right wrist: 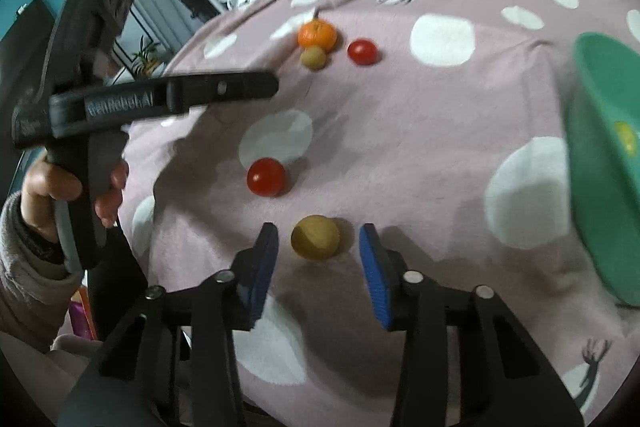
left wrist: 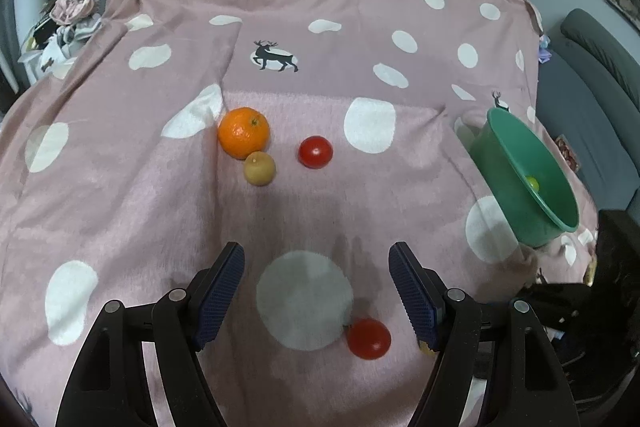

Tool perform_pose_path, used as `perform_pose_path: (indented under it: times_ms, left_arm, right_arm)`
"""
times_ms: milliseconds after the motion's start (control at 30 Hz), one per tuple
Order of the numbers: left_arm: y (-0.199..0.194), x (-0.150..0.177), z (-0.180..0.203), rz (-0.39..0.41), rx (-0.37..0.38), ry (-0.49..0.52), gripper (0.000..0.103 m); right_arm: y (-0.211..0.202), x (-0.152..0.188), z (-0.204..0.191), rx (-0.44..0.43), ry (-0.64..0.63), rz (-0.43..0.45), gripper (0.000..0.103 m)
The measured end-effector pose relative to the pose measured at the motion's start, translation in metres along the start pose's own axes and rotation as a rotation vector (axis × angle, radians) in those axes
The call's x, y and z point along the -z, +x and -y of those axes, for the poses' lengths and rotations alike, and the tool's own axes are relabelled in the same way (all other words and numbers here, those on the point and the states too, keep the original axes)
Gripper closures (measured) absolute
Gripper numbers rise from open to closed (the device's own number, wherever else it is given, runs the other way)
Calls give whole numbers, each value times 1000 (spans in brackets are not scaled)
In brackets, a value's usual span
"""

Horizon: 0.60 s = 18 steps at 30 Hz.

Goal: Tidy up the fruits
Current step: 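Move the left tool to the small yellow fruit while the right tool approaches the brown round fruit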

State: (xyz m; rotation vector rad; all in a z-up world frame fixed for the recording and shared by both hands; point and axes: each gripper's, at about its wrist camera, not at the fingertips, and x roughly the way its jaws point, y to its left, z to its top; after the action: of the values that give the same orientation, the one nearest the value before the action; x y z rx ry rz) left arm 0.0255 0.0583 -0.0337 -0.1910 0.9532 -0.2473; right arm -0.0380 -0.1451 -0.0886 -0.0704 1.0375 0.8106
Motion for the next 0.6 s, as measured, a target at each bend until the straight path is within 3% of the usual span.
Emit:
perform_pose_path:
  times_ms: [67,233,500,600]
  left_arm:
    - [4,-4,0,-4,0,3,28]
    - [22,-19,-3,-21,4,-5,28]
    - [56,-42,-8,-51,-78,2,29]
    - [67,-48,-10,-74,-107,5,35]
  right_arm:
    - [8,0,-4,7,-19,-21,75]
    - [10,-2,-1,9,-22,-12,74]
    - [1,-2,13,-16,9,27,74]
    - [0,-3,15,-31,18,37,74]
